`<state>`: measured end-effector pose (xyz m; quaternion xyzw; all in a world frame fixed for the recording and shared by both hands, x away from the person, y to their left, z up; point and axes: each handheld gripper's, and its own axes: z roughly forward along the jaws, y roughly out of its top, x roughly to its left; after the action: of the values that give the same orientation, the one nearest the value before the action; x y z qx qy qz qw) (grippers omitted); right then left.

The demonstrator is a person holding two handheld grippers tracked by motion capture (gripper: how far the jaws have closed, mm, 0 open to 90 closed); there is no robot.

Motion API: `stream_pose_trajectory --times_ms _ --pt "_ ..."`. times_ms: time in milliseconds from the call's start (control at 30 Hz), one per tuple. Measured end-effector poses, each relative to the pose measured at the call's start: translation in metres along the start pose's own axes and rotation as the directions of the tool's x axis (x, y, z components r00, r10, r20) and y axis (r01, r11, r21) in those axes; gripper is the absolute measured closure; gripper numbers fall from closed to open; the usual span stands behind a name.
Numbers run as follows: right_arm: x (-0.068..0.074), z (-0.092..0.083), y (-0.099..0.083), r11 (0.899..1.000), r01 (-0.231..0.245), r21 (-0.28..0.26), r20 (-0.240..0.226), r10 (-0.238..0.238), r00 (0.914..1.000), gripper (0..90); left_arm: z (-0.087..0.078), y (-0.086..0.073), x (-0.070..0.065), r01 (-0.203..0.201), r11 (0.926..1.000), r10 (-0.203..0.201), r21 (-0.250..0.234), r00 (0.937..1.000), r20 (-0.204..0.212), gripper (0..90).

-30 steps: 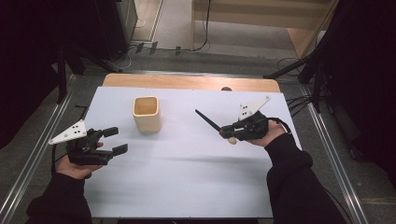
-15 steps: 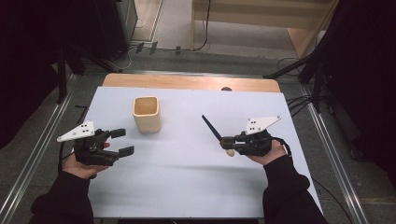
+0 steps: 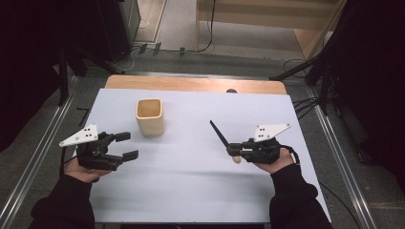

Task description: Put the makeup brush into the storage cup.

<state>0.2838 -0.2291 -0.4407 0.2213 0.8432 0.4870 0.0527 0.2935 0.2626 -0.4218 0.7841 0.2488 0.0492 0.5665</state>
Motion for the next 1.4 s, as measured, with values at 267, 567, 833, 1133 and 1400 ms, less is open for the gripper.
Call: stream_pose_trajectory --times_ms 267,567,833,1133,1400 --pt "0.001 0.001 0.001 1.0 -0.001 -0.02 0.002 0.001 1.0 79.5 0.004 0.003 -0.001 0.008 0.9997 -0.008 0.022 1.0 0.001 19.2" --pt "0.002 0.006 0.005 0.999 0.001 -0.032 -0.004 -0.001 1.0 79.5 0.012 0.004 0.002 0.025 0.9987 -0.025 0.045 0.9995 -0.02 26.3" --pt "0.005 0.01 0.006 0.999 0.001 -0.034 0.001 -0.001 1.0 79.5 0.023 0.008 -0.004 -0.008 0.9978 0.007 0.066 0.9998 0.019 20.8" --pt "0.009 0.024 0.012 0.999 0.006 -0.035 -0.019 -0.007 0.9998 79.5 0.032 0.012 -0.01 -0.027 0.9971 0.022 0.071 0.9975 0.066 21.1" --pt "0.013 0.037 0.018 0.999 0.016 -0.035 -0.045 -0.018 0.9988 79.5 0.042 0.017 -0.017 -0.049 0.9965 0.042 0.067 0.994 0.101 20.9"
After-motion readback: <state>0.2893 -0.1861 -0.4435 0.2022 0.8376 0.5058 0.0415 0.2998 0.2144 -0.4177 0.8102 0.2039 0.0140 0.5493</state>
